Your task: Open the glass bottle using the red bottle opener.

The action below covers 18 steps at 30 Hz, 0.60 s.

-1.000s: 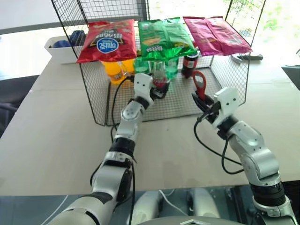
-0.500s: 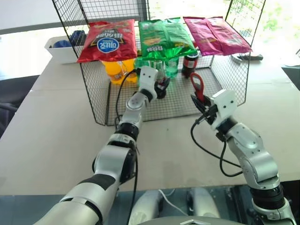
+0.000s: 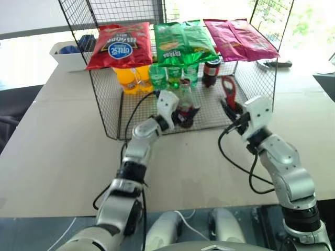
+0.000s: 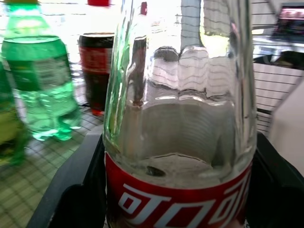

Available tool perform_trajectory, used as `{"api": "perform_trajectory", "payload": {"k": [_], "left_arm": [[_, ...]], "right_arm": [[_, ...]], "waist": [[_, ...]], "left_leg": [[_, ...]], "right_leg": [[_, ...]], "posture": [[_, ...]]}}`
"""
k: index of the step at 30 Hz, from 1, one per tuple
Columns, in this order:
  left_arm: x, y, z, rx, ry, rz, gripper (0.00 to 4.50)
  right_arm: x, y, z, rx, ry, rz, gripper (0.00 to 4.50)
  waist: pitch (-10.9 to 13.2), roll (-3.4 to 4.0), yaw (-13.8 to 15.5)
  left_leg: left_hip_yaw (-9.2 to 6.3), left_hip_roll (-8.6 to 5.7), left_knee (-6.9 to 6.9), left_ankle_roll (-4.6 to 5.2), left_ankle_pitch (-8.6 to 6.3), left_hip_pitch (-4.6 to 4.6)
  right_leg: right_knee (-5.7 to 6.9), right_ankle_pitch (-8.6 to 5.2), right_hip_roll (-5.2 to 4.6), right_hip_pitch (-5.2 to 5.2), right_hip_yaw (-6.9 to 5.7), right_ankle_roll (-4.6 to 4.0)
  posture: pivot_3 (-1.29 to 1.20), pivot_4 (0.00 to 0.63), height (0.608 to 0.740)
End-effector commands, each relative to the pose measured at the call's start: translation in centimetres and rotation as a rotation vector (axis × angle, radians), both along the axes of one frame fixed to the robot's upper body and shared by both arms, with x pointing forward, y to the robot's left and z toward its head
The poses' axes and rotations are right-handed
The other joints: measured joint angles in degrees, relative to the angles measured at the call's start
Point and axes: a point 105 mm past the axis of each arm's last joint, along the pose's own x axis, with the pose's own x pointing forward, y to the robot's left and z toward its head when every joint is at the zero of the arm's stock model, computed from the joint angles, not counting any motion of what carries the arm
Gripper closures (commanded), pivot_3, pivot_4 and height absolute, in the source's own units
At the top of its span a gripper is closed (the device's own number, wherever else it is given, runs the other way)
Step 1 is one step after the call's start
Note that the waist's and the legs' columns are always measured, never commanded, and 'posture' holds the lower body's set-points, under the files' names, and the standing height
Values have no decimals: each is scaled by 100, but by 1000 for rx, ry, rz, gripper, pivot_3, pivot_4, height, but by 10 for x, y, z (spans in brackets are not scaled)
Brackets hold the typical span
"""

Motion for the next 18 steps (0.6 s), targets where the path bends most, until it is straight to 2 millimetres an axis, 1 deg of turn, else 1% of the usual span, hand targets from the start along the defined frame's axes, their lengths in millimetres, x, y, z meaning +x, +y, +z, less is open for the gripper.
{"api": "perform_trajectory", "payload": {"k": [1,3,4,8,11,18], "left_arm": [[-32,-9,35,-38,-86,-133,1682],[-48,-12,35,-40,-79,-194,1682],[-53,-13,35,-48,-74,-212,1682],[-70,-17,24,-56,-77,-240,1682],[-70,-16,19,-88,-79,-201,1682],[-71,-16,4,-41,-111,-160,1682]], "right_arm": [[0,-9,19,16,-86,-38,4500],[2,-13,21,20,-97,-53,4500],[3,-13,22,21,-100,-56,4500],[6,-11,23,24,-108,-49,4500],[6,-7,23,22,-109,-34,4500],[5,-3,21,19,-101,-15,4500]], "waist": [[0,0,15],[0,1,16],[0,1,19],[0,1,38],[0,2,44],[0,2,49]], "left_leg": [[0,0,0,-1,0,0],[4,2,2,-2,0,2],[7,2,2,-2,0,3],[15,2,2,-2,0,4],[16,2,0,-2,0,5],[22,2,-1,-1,0,5]], "right_leg": [[3,-1,0,-1,0,-1],[10,-1,5,-4,8,-1],[11,-1,5,-4,12,-2],[10,-1,6,-5,19,-1],[10,-1,8,-6,22,-2],[10,-1,8,-7,32,-2]], "posture": [[0,150,734],[0,150,734],[0,150,734],[0,150,734],[0,150,734],[0,150,734]]}}
